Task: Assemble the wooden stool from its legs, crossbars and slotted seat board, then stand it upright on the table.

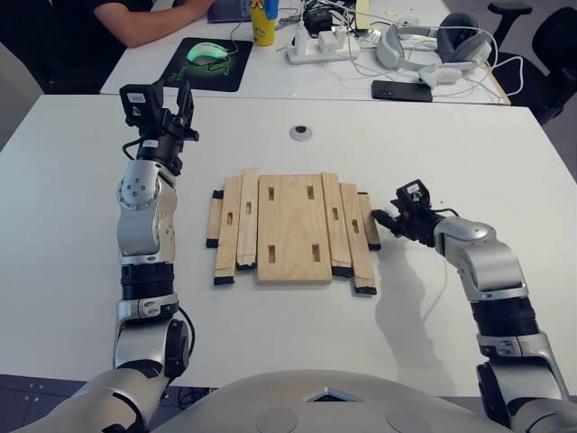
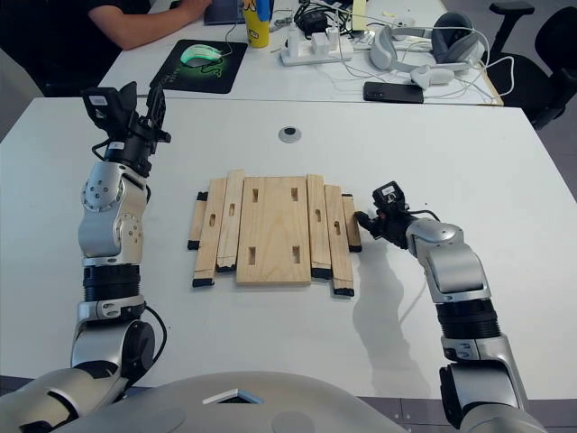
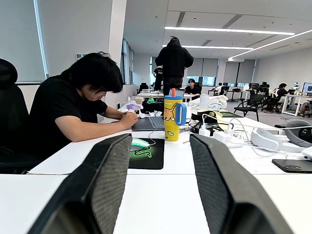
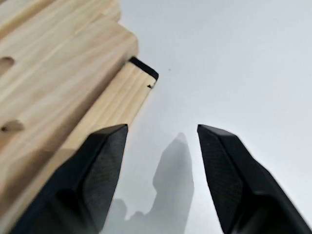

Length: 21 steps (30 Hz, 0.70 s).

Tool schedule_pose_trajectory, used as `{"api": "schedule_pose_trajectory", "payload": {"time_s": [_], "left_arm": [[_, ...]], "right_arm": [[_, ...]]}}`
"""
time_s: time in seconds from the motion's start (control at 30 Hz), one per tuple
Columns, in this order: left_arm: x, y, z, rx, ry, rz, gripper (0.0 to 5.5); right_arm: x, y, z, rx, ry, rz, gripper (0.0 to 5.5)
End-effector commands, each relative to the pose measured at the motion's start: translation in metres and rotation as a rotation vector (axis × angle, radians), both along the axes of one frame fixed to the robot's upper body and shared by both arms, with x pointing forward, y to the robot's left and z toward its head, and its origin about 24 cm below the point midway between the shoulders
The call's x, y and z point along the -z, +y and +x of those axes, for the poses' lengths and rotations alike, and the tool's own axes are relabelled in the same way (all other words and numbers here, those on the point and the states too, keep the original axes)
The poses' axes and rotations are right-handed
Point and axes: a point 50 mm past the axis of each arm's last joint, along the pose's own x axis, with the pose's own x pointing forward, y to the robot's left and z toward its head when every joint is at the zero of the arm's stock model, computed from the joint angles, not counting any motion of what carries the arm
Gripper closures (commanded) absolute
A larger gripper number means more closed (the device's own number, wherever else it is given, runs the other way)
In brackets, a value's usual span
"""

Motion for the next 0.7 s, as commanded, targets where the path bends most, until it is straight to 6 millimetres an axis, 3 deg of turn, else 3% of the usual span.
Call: {"api": "schedule_pose_trajectory", "payload": {"time_s": [0.03,0.2,0.47,0.63,0.7], "left_arm": [[0.002,0.001,-0.001,-0.009,0.010,-0.008,3.29],[0.002,0.001,-0.001,-0.014,0.010,-0.014,3.29],[0.004,0.000,-0.002,-0.006,0.016,-0.019,3.29],[0.006,0.000,-0.002,0.000,0.026,-0.018,3.29],[0.007,-0.001,-0.001,0.005,0.031,-0.016,3.29]], "right_arm": [[0.006,-0.006,0.001,0.017,0.049,-0.020,2.84],[-0.002,0.000,0.007,0.005,0.009,0.021,2.84],[-0.017,-0.011,0.018,0.096,-0.106,-0.051,2.84],[-0.032,0.001,0.022,0.118,-0.129,0.112,2.84],[-0.042,0.014,0.022,0.129,-0.101,0.281,2.84]]}}
